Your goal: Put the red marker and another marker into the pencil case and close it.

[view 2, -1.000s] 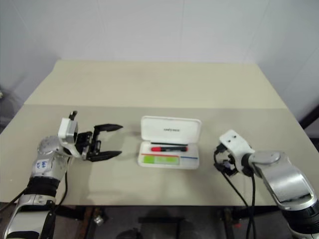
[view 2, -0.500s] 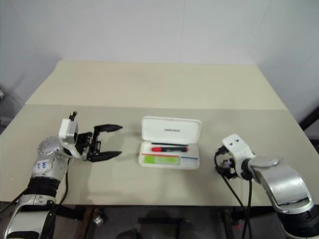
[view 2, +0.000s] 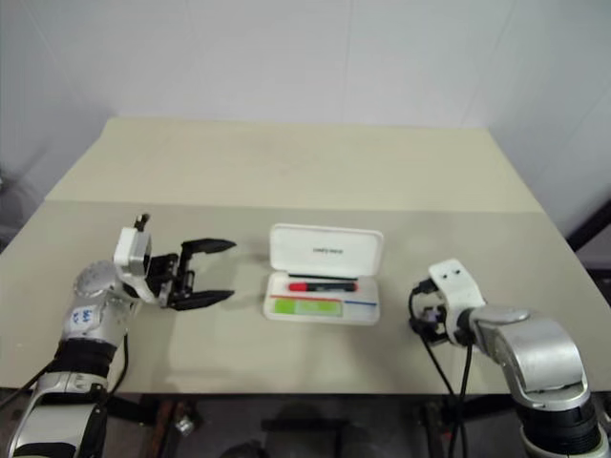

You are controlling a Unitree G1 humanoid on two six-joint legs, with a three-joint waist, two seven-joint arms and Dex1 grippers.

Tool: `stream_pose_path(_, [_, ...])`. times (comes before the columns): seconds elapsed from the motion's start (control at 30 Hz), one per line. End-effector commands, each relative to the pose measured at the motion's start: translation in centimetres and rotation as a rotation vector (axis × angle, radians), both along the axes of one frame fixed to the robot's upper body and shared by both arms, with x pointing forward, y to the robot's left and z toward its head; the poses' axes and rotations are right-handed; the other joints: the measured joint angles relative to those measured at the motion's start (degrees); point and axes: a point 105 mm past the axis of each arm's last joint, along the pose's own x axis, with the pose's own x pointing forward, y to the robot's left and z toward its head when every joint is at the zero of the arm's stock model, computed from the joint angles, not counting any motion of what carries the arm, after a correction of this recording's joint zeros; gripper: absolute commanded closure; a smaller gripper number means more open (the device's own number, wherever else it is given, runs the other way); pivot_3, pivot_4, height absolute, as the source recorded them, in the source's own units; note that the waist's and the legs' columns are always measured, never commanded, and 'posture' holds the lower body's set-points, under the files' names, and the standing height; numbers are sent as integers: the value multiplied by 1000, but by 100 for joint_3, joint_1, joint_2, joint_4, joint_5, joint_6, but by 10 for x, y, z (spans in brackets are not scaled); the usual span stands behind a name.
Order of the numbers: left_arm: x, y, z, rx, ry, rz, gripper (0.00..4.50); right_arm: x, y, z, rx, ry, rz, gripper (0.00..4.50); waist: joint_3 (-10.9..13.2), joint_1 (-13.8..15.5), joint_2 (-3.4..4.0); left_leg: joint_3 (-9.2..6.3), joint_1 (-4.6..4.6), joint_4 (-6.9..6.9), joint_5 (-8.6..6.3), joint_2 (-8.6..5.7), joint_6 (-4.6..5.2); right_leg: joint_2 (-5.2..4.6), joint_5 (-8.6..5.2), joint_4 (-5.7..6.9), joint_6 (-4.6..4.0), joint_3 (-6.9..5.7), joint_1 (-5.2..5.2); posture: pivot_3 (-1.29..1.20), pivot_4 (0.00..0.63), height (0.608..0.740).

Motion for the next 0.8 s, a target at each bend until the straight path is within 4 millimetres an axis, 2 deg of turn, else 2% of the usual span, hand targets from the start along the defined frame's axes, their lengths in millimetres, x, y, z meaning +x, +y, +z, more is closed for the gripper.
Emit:
stream_pose_path(0.03, [-9, -3, 3, 42, -49, -110, 0, -3, 2, -12, 26, 46, -19, 43, -4, -2, -6, 0, 0, 0, 0, 0, 0, 0, -3, 0, -5, 0, 1, 0, 150, 740])
stream_pose_path(0.13, [-10, -3, 3, 42, -51, -111, 0, -2, 2, -15, 39, 58, -31, 638, -13, -8, -21, 1, 3, 1, 1, 0, 1, -1, -7, -1, -18, 1, 4, 0, 150, 740])
stream_pose_path(0.37, [-11, -3, 3, 41, -52, -106, 0, 0, -2, -16, 33, 77, -43, 2886, -21, 6, -34, 1, 3, 14, 3, -1, 5, -4, -11, -5, -38, 1, 12, 0, 150, 740])
stream_pose_path(0.5, [-12, -3, 3, 40, -52, -103, 0, 7, -1, -9, 11, 58, -30, 4080, -22, 7, -35, 5, -3, 31, 3, -2, 5, -9, -6, -15, -45, 2, 15, 0, 150, 740])
stream_pose_path(0.7, [-12, -1, 4, 34, -53, -105, 0, 34, 11, 24, -36, -88, 93, 4120, -7, -11, -11, 12, -9, 41, 6, -1, 10, -10, 2, -28, -51, 6, 17, 0, 150, 740])
stream_pose_path(0.8, [-13, -1, 6, 32, -55, -109, 0, 44, 25, 44, -36, -161, 191, 4120, 7, -9, 11, 11, -15, 28, 6, -1, 11, -7, 2, -25, -51, 6, 5, 0, 150, 740])
